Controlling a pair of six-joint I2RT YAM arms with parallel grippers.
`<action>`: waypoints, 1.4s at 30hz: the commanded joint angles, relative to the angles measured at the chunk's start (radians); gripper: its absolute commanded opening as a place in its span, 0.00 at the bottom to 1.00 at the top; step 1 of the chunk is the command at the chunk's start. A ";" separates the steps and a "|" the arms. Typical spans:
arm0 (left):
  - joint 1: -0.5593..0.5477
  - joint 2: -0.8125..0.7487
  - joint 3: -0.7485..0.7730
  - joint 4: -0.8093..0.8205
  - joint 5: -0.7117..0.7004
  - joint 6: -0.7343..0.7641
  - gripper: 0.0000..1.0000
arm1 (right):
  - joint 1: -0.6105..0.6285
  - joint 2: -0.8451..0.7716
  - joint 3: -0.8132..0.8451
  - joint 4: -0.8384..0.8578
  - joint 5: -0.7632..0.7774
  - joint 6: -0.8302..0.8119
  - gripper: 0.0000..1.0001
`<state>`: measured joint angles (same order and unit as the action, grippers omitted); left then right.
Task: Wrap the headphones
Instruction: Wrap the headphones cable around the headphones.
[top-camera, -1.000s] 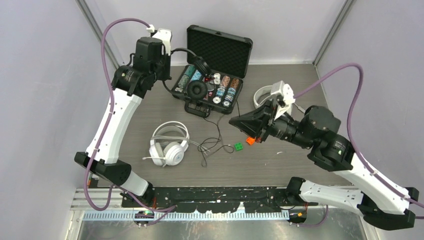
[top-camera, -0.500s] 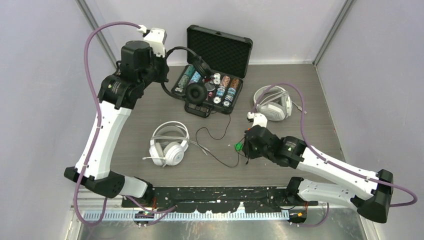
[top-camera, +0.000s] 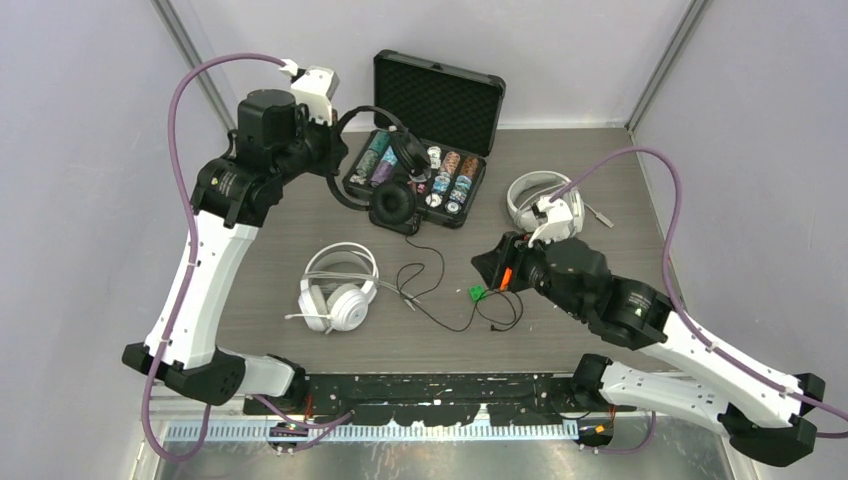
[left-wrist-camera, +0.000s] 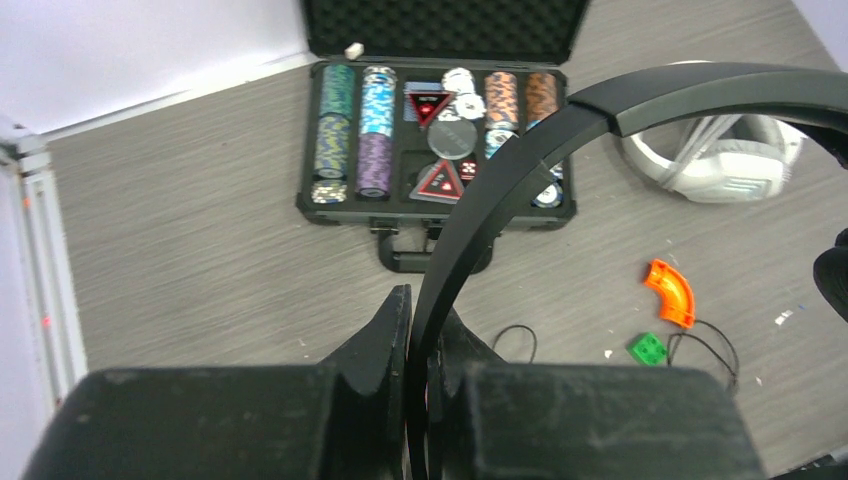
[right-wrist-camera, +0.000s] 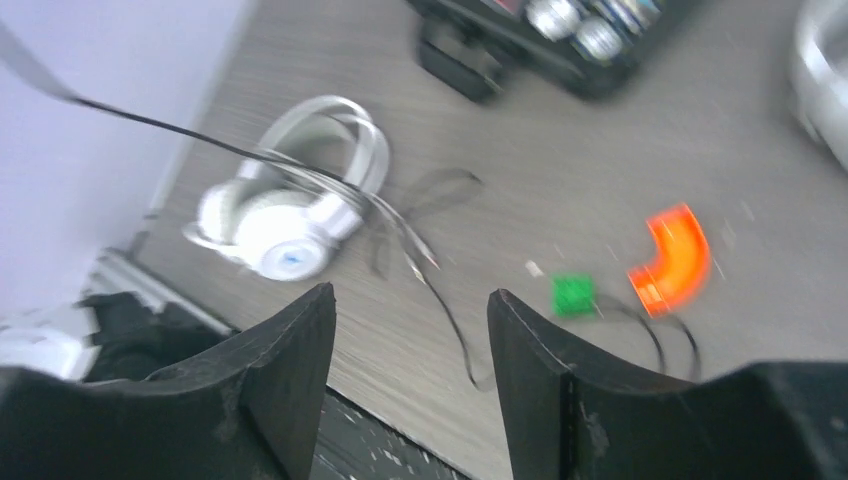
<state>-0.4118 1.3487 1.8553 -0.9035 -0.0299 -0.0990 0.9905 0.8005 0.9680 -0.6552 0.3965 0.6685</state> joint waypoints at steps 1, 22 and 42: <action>0.004 -0.046 0.010 0.037 0.137 -0.053 0.00 | -0.001 -0.024 -0.060 0.541 -0.256 -0.400 0.64; 0.004 -0.083 0.036 0.057 0.341 -0.173 0.00 | 0.000 0.176 -0.133 0.897 -0.737 -0.840 0.69; 0.004 -0.109 0.026 0.130 0.499 -0.280 0.00 | 0.000 0.212 -0.216 1.072 -0.696 -0.731 0.19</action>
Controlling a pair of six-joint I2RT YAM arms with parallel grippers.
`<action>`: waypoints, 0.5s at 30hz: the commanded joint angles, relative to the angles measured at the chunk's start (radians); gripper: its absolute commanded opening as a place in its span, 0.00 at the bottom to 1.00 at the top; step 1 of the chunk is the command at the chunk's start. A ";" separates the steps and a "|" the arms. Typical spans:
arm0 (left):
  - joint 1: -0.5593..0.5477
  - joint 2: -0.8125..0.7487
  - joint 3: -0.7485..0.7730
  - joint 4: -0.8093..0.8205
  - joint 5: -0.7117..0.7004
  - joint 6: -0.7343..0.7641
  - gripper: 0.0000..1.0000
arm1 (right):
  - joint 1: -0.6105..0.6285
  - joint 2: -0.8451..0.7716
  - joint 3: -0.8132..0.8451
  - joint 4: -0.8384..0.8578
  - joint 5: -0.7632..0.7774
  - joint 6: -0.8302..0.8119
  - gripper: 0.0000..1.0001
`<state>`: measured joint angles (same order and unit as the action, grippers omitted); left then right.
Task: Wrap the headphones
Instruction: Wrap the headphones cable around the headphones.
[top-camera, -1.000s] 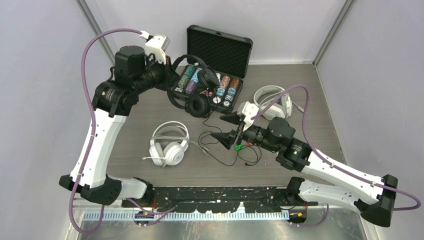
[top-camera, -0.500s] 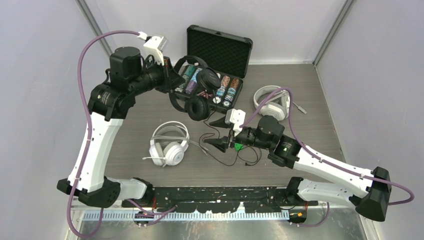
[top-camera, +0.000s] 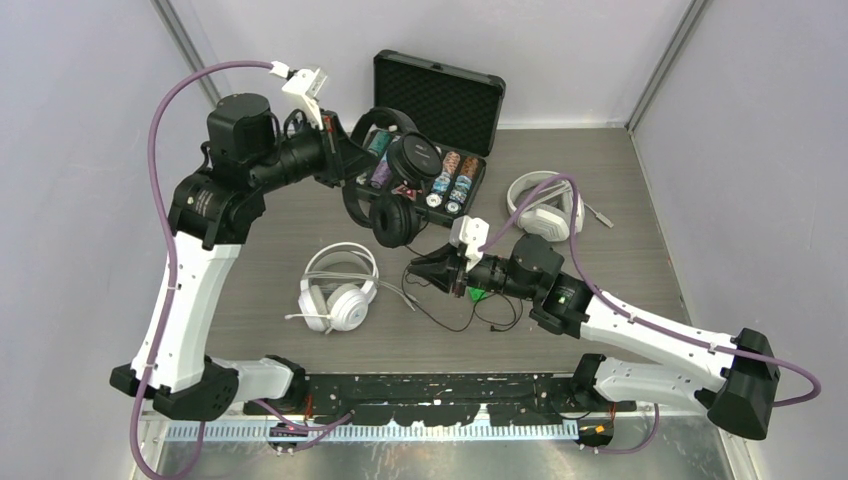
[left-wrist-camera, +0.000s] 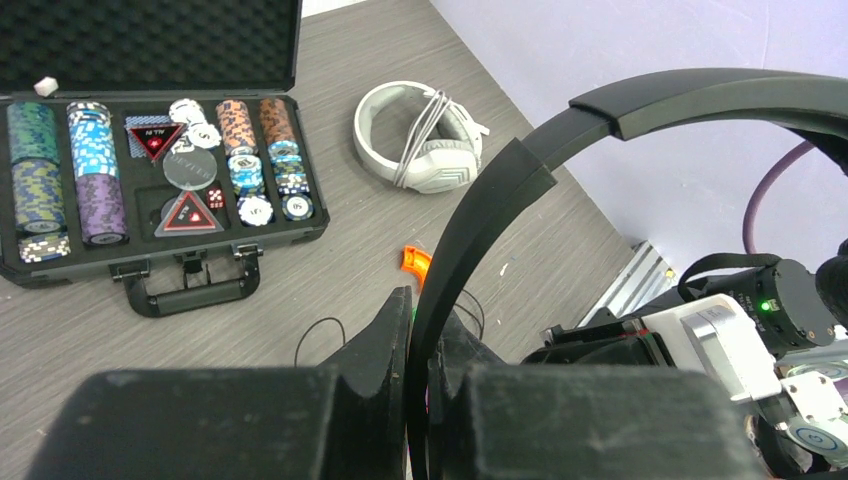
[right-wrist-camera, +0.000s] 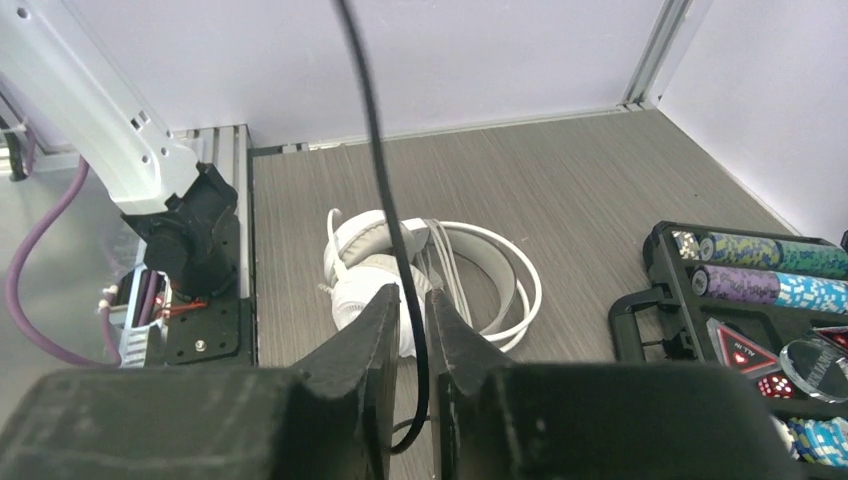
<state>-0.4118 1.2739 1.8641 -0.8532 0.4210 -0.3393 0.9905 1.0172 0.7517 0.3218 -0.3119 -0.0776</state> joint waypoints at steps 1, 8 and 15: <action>0.004 -0.034 0.020 0.079 0.049 -0.040 0.00 | -0.001 -0.006 -0.001 0.096 0.022 0.011 0.13; 0.004 -0.025 0.046 0.040 0.078 -0.011 0.00 | -0.009 -0.030 -0.013 0.105 0.079 -0.008 0.00; 0.004 -0.031 0.061 0.011 0.189 0.038 0.00 | -0.075 -0.020 0.011 0.111 0.058 -0.010 0.01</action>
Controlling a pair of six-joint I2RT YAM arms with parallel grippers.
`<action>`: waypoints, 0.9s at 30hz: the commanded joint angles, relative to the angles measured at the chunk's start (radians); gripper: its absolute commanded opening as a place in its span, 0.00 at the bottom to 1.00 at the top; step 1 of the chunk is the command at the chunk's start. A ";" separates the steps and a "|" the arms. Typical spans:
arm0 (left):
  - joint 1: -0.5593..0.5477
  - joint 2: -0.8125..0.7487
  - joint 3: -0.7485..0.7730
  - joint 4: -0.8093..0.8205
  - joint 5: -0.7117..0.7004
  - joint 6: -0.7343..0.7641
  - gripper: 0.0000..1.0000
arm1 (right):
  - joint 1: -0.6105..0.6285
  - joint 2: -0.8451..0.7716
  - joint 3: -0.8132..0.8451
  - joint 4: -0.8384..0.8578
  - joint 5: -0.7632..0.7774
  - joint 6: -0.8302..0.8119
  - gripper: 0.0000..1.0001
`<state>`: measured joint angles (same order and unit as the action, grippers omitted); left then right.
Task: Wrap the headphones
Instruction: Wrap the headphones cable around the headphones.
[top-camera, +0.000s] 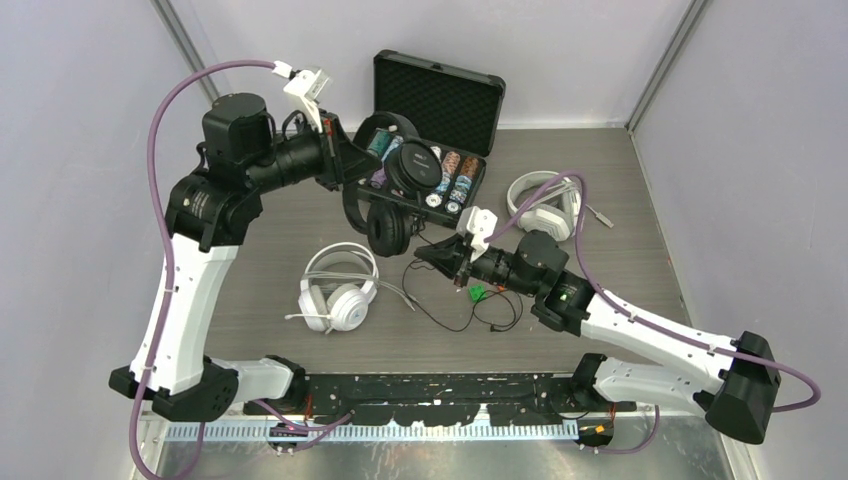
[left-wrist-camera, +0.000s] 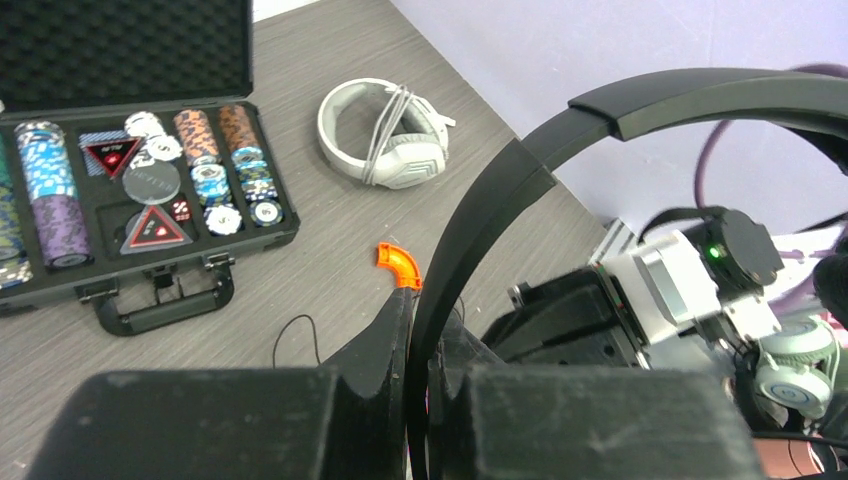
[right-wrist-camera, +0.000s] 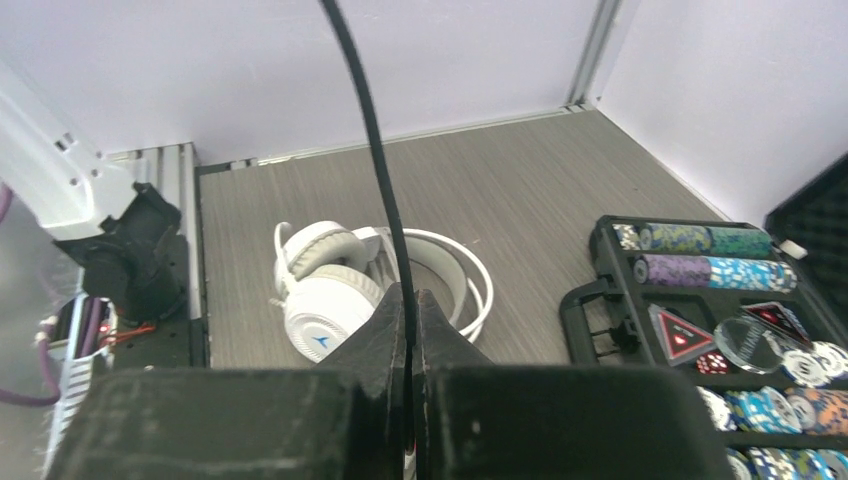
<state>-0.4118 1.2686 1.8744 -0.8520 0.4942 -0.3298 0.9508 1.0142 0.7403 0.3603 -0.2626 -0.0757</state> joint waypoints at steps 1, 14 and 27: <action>0.003 -0.025 0.052 -0.001 0.137 0.048 0.00 | -0.045 -0.010 0.034 0.071 0.004 -0.012 0.00; 0.004 -0.001 -0.041 -0.043 0.422 0.119 0.00 | -0.094 0.106 0.186 0.052 -0.059 -0.021 0.00; -0.040 0.020 -0.108 -0.234 0.352 0.371 0.00 | -0.188 0.100 0.266 -0.072 -0.096 -0.038 0.00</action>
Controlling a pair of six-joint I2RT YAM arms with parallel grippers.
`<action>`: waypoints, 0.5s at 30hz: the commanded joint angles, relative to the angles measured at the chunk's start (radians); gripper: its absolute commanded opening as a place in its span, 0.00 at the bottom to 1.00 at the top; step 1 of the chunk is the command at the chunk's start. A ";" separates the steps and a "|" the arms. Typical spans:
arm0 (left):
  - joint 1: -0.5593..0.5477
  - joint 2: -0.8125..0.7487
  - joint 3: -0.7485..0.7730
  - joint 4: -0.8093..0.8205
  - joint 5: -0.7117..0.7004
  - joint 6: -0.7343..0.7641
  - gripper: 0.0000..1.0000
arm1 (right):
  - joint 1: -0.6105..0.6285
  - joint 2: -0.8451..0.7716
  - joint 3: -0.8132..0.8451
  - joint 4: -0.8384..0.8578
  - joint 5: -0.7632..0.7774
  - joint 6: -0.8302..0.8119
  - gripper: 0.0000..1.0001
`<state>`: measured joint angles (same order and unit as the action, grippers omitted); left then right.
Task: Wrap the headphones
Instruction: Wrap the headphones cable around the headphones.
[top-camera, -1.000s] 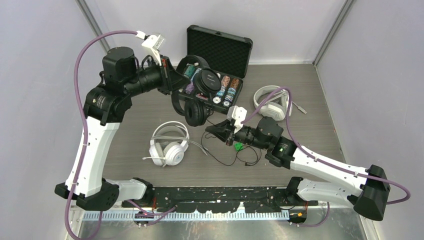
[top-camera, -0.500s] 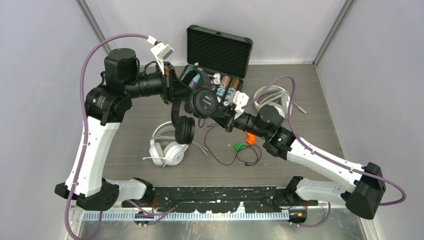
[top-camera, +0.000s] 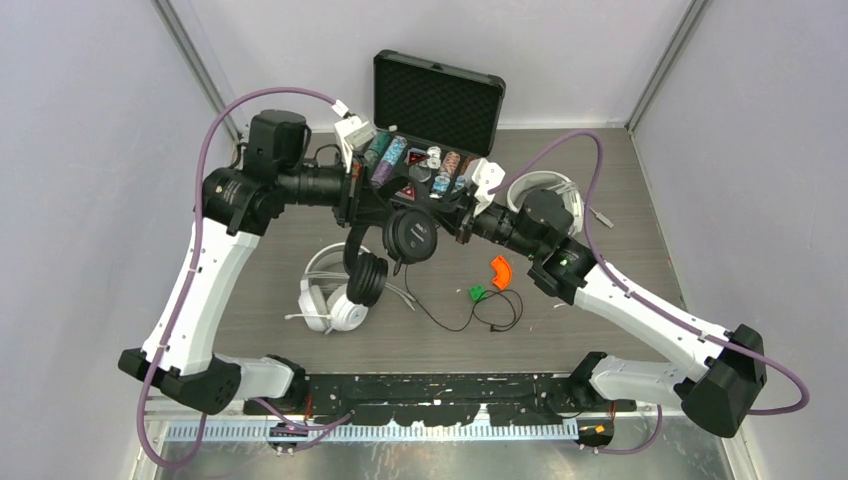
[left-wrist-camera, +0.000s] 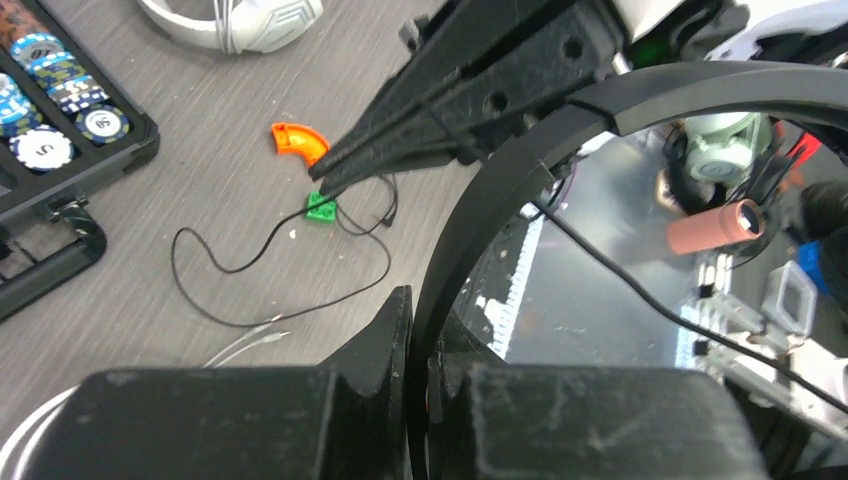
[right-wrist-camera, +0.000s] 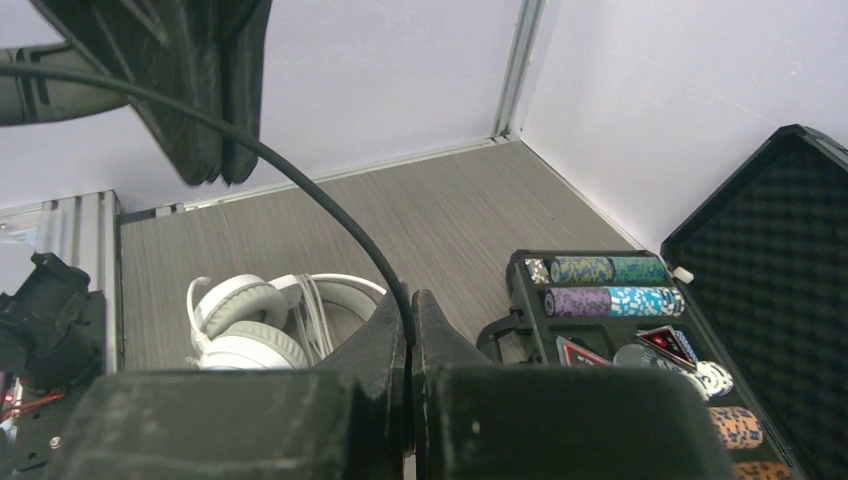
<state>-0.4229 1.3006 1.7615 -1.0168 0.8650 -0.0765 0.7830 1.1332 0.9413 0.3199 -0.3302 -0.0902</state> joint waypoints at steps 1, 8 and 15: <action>-0.045 -0.010 0.004 -0.088 -0.046 0.146 0.00 | -0.024 -0.021 0.074 -0.053 -0.032 -0.030 0.01; -0.156 0.053 0.011 -0.213 -0.340 0.252 0.00 | -0.033 -0.053 0.119 -0.224 -0.025 -0.060 0.01; -0.215 0.120 0.056 -0.264 -0.684 0.257 0.00 | -0.034 -0.091 0.204 -0.450 -0.003 -0.044 0.01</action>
<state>-0.6125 1.4052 1.7615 -1.2411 0.4084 0.1661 0.7547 1.0809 1.0477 0.0032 -0.3374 -0.1299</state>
